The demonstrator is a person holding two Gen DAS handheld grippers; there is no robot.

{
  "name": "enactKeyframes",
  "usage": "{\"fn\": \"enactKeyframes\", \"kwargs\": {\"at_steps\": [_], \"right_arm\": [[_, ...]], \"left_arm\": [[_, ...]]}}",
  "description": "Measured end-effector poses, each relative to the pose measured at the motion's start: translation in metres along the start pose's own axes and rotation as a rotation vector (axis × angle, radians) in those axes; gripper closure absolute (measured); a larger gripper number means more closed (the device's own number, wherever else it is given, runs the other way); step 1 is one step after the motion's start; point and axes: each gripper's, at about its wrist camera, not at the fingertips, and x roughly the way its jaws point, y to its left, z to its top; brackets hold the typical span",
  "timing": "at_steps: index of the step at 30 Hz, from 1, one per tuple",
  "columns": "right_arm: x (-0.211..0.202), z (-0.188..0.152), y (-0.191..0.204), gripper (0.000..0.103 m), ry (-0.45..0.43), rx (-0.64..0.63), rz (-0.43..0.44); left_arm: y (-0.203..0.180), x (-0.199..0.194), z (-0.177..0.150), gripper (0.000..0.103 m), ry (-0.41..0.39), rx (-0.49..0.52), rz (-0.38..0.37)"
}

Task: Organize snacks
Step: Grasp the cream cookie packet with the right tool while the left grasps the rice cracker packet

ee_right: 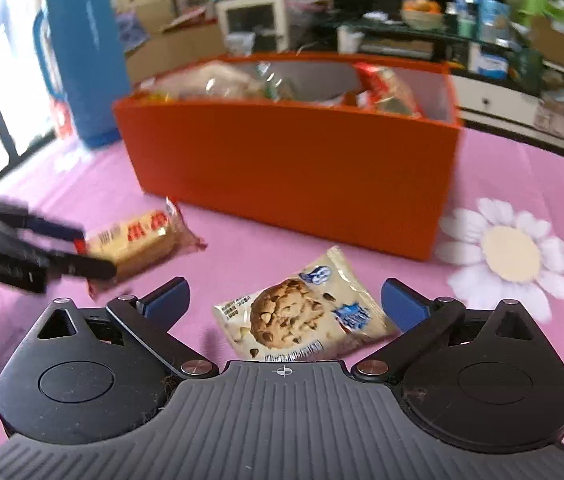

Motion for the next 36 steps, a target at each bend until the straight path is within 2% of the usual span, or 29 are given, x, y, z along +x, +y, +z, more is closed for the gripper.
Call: {"fn": "enactKeyframes", "kwargs": {"at_steps": [5, 9, 12, 14, 15, 16, 18, 20, 24, 27, 29, 30, 32, 33, 34, 35, 36], "right_arm": [[0.013, -0.003, 0.007, 0.010, 0.061, -0.023, -0.005], [-0.004, -0.011, 0.015, 0.010, 0.082, 0.036, 0.084], [-0.016, -0.016, 0.013, 0.010, 0.054, 0.099, 0.135], [-0.016, -0.013, 0.009, 0.010, 0.043, 0.124, 0.093], [-0.013, -0.013, 0.003, 0.010, 0.036, 0.142, 0.078], [-0.011, -0.012, 0.001, 0.010, 0.035, 0.165, 0.070], [-0.001, -0.011, -0.001, 0.010, 0.051, 0.208, 0.071], [0.004, -0.009, 0.004, 0.010, 0.049, 0.181, 0.044], [0.011, -0.009, 0.024, 0.010, 0.059, 0.070, -0.031], [0.009, -0.013, 0.034, 0.010, 0.066, -0.017, -0.065], [0.007, -0.014, 0.033, 0.010, 0.062, -0.017, -0.062], [0.006, -0.014, 0.032, 0.010, 0.060, -0.009, -0.056], [0.007, -0.014, 0.031, 0.011, 0.057, -0.002, -0.055], [0.006, -0.015, 0.031, 0.019, 0.055, -0.011, -0.067], [0.004, -0.016, 0.031, 0.035, 0.049, -0.023, -0.081], [0.001, -0.014, 0.028, 0.042, 0.040, -0.012, -0.073], [-0.002, -0.013, 0.026, 0.058, 0.041, -0.001, -0.068]], "left_arm": [[0.007, 0.005, -0.001, 0.025, -0.011, -0.025, 0.009], [0.019, 0.002, -0.002, 0.023, -0.017, -0.064, 0.007], [0.021, -0.001, 0.001, 0.021, -0.038, -0.084, 0.008], [0.018, -0.004, 0.002, 0.014, -0.056, -0.070, 0.004], [0.015, -0.004, 0.003, 0.004, -0.067, -0.057, 0.008], [0.012, -0.005, 0.004, 0.001, -0.083, -0.045, 0.029], [0.004, -0.003, 0.006, 0.001, -0.103, 0.001, 0.043], [-0.005, 0.002, 0.008, 0.001, -0.110, 0.046, 0.062], [-0.022, 0.021, 0.003, 0.001, -0.077, 0.182, 0.121], [-0.023, 0.030, 0.001, 0.001, -0.053, 0.201, 0.120], [-0.018, 0.033, 0.003, 0.004, -0.037, 0.167, 0.092], [-0.014, 0.033, 0.004, 0.010, -0.033, 0.147, 0.071], [-0.012, 0.030, 0.006, 0.031, -0.044, 0.143, 0.048], [-0.012, 0.028, 0.008, 0.059, -0.047, 0.140, 0.024], [-0.012, 0.026, 0.009, 0.070, -0.043, 0.141, 0.014], [-0.011, 0.025, 0.009, 0.070, -0.036, 0.136, 0.010], [-0.010, 0.024, 0.009, 0.070, -0.033, 0.121, 0.004]]}}
